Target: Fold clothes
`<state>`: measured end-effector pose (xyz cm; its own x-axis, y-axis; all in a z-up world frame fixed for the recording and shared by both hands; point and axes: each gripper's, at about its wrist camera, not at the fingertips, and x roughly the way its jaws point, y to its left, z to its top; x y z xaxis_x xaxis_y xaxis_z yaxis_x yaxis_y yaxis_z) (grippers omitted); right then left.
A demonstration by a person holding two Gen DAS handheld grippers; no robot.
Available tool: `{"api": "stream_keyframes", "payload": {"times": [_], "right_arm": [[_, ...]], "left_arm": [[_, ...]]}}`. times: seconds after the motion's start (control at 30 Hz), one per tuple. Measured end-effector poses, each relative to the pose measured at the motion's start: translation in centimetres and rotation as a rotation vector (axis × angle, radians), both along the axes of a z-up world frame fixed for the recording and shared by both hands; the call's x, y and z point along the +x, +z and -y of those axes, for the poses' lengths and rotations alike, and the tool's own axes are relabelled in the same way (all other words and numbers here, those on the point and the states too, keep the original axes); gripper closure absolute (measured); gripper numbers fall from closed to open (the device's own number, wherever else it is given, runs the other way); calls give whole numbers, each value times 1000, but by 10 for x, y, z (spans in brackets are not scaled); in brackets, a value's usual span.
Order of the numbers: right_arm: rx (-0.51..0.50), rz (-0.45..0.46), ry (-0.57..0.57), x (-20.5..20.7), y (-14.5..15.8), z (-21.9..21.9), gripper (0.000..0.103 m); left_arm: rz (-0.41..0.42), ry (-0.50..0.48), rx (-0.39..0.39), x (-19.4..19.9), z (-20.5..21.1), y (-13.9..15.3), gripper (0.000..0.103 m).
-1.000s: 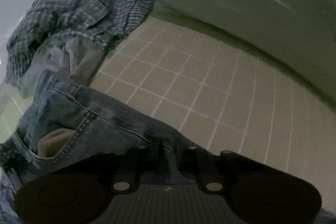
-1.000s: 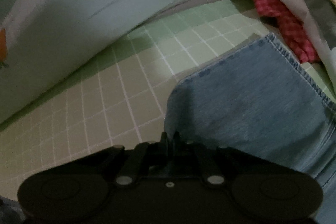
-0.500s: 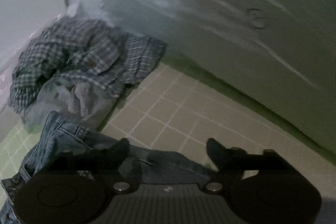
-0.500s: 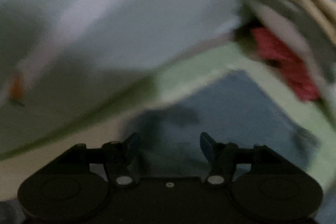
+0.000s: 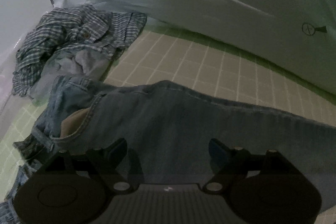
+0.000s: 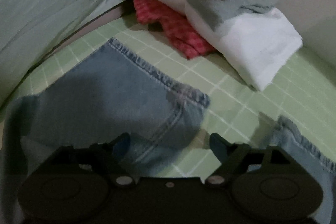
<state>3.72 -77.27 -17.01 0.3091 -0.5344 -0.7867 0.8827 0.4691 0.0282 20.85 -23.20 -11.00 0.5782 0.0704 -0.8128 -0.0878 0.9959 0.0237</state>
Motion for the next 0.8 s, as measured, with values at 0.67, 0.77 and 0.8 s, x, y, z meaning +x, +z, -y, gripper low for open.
{"api": "stream_keyframes", "payload": {"times": [0.67,0.77,0.8], "right_arm": [[-66,-60,73,-49,43,43,86],[-18,-53,32,-69,29,36,54],[-8,-35,16,-77,28,31,47]], "left_arm": [[39,53,-7,-22,-27,19,17],[46,51,17,-35,-40,25,17],[46,56,23,-40,-44,27,17]]}}
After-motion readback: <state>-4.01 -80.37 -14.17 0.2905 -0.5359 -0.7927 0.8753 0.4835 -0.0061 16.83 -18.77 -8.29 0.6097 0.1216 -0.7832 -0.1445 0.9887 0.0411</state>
